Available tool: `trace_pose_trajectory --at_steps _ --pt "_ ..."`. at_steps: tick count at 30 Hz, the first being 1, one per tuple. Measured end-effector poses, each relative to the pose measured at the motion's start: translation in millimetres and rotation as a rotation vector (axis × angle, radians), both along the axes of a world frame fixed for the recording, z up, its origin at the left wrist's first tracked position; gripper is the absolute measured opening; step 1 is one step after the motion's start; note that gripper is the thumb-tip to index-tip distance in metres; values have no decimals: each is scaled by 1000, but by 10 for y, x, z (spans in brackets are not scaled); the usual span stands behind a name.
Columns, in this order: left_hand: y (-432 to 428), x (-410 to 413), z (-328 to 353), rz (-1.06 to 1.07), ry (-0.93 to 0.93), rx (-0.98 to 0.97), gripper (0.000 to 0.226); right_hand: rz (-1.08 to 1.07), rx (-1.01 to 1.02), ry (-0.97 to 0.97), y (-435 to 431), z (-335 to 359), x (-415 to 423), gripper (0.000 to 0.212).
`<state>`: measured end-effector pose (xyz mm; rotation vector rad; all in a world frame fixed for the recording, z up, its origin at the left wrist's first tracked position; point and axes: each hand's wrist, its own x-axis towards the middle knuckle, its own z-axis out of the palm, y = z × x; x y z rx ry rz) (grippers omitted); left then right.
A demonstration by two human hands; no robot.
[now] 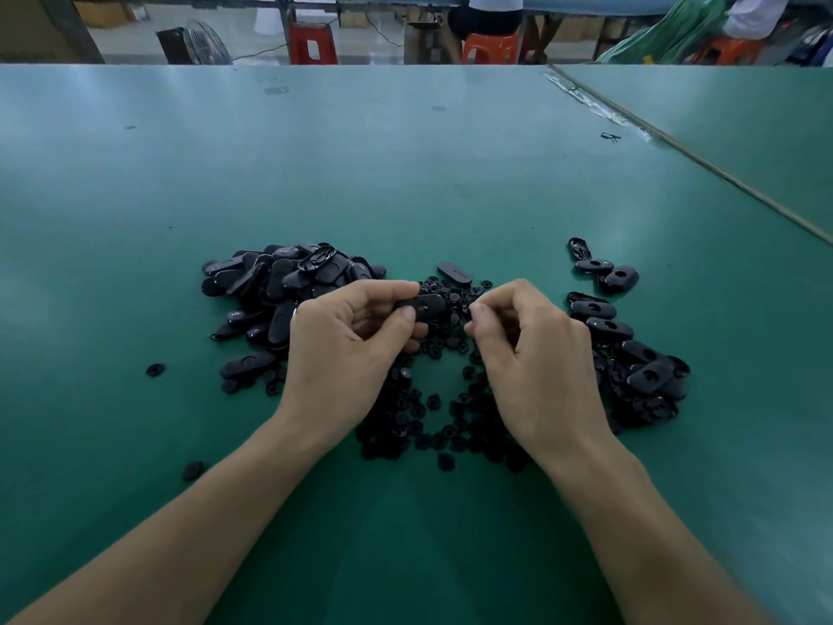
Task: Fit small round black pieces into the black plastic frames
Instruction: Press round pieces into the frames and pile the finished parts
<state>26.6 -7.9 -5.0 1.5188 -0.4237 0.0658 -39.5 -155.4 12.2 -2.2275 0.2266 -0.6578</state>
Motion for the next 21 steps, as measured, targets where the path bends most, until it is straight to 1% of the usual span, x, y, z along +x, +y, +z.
trace_pose_trajectory --at_steps 2,5,7,13,17,21 --pt "1 -9 9 -8 5 4 30 -8 76 -45 5 23 -7 9" --pt "7 -23 11 -15 10 17 28 8 147 -61 -4 27 -10 13" --pt "9 -28 12 -16 10 28 27 36 151 -48 -5 19 -8 16" --pt "7 -36 21 -29 3 42 30 109 181 -42 11 -4 -15 13" --pt "5 -45 33 -24 -10 48 31 110 192 -49 23 -20 -4 14" --pt "12 -48 35 -40 -12 47 30 116 269 -63 2 -14 7 15"
